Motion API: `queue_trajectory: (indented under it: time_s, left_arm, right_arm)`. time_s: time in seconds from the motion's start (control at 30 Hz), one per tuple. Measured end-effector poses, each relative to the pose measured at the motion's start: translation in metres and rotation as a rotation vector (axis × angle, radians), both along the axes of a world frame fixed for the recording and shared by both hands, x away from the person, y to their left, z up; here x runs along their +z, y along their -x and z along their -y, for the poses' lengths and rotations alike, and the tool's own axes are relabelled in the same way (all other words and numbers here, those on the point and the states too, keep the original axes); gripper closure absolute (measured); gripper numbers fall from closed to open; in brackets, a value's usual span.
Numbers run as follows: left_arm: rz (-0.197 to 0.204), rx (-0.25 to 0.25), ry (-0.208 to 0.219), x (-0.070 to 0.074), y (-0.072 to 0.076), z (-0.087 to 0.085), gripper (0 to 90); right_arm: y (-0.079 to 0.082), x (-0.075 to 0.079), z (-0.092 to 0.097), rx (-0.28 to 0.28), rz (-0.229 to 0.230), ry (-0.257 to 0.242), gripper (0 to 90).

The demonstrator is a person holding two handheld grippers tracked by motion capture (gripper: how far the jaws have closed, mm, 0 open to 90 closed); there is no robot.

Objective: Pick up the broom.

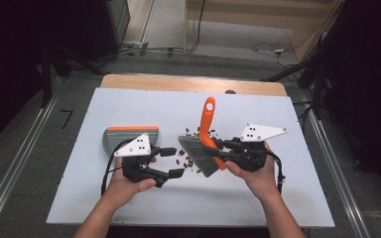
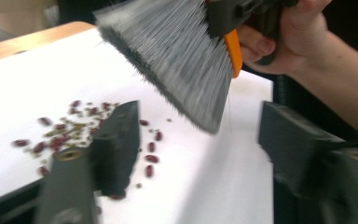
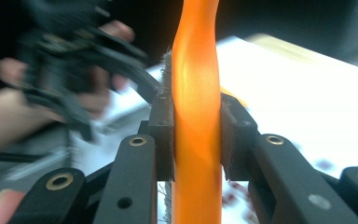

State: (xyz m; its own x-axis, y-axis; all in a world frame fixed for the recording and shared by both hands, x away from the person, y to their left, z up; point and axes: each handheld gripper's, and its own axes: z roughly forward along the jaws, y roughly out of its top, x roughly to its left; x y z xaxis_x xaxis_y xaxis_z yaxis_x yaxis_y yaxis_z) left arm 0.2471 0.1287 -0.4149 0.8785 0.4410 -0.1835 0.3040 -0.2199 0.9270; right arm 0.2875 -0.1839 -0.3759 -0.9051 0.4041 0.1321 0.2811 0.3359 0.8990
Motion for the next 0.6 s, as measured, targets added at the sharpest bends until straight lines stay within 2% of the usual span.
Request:
queue_trajectory:
  time_s: [0.07,0.2,0.3,0.37,0.47,0.6]
  left_arm:
    - [-0.001,0.037,-0.003,-0.001,0.000,-0.005,17.1]
    - [-0.004,0.077,-0.007,-0.004,-0.002,-0.016,7.3]
    - [-0.007,0.097,-0.009,-0.006,-0.002,-0.023,1.3]
    - [-0.006,0.113,0.004,-0.005,-0.001,-0.028,0.0]
    - [-0.001,0.143,0.012,-0.006,0.000,-0.038,0.0]
    - [0.007,0.176,0.007,-0.008,0.000,-0.047,0.0]
  right_arm:
    - [-0.001,0.002,0.001,-0.038,0.015,0.048,68.6]
    - [-0.004,0.000,0.002,-0.078,0.004,0.077,68.6]
    - [-0.006,-0.006,-0.002,-0.111,0.006,0.124,68.6]
    - [-0.007,-0.010,-0.005,-0.157,-0.001,0.161,68.6]
    - [-0.009,-0.014,-0.009,-0.189,-0.028,0.189,68.6]
    - [-0.010,-0.019,-0.017,-0.196,-0.042,0.216,68.6]
